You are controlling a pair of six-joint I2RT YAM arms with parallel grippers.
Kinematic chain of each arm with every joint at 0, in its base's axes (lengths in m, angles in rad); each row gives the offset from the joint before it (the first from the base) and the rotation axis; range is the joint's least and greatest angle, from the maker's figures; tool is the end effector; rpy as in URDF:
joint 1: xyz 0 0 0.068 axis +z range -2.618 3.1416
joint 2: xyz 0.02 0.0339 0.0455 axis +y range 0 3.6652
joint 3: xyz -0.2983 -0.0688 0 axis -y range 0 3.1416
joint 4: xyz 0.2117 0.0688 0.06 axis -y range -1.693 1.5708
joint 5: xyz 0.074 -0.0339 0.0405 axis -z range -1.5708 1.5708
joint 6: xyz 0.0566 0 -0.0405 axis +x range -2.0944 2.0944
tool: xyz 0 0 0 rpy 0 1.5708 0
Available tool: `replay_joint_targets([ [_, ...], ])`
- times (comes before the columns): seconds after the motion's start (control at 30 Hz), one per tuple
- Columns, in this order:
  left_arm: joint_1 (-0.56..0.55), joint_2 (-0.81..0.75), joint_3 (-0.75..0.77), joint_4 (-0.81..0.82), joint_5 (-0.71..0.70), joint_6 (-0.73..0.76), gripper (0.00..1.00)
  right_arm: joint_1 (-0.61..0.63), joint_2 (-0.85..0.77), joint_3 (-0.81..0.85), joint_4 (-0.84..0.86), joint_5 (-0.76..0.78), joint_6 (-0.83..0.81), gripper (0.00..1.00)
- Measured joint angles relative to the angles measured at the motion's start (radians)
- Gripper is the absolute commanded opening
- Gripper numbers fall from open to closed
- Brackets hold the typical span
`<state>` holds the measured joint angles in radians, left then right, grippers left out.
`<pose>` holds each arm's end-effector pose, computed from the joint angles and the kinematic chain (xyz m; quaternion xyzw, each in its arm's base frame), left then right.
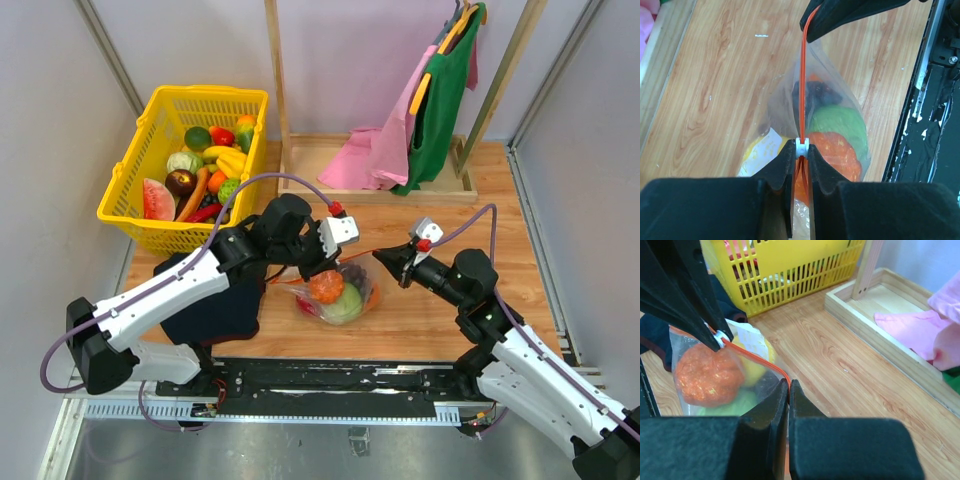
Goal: Place the food in the zip-top bag and seal the zipper
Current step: Zip the zipper food storage bag at the center of the board.
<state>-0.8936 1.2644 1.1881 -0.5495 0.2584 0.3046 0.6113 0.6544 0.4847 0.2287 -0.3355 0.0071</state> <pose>0.1454 -0.2039 0.3662 0.5464 0.6962 -0.2408 0.3986 0.0952 0.0895 0.3260 -0.3172 0.6095 0.3274 0.6486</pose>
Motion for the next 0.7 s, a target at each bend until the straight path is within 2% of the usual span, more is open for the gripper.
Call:
replay_joint_targets([
  [0.23, 0.006, -0.010, -0.006, -0.016, -0.016, 0.001, 0.01, 0.000, -0.002, 0.001, -0.033, 0.062, 0.014, 0.00],
  [0.43, 0.021, -0.011, -0.006, -0.025, -0.021, 0.006, 0.00, 0.002, 0.032, 0.050, -0.111, 0.156, 0.035, 0.00],
  [0.7, 0.036, -0.035, -0.006, -0.046, -0.037, 0.018, 0.00, 0.002, -0.032, 0.059, -0.197, 0.305, 0.054, 0.00],
])
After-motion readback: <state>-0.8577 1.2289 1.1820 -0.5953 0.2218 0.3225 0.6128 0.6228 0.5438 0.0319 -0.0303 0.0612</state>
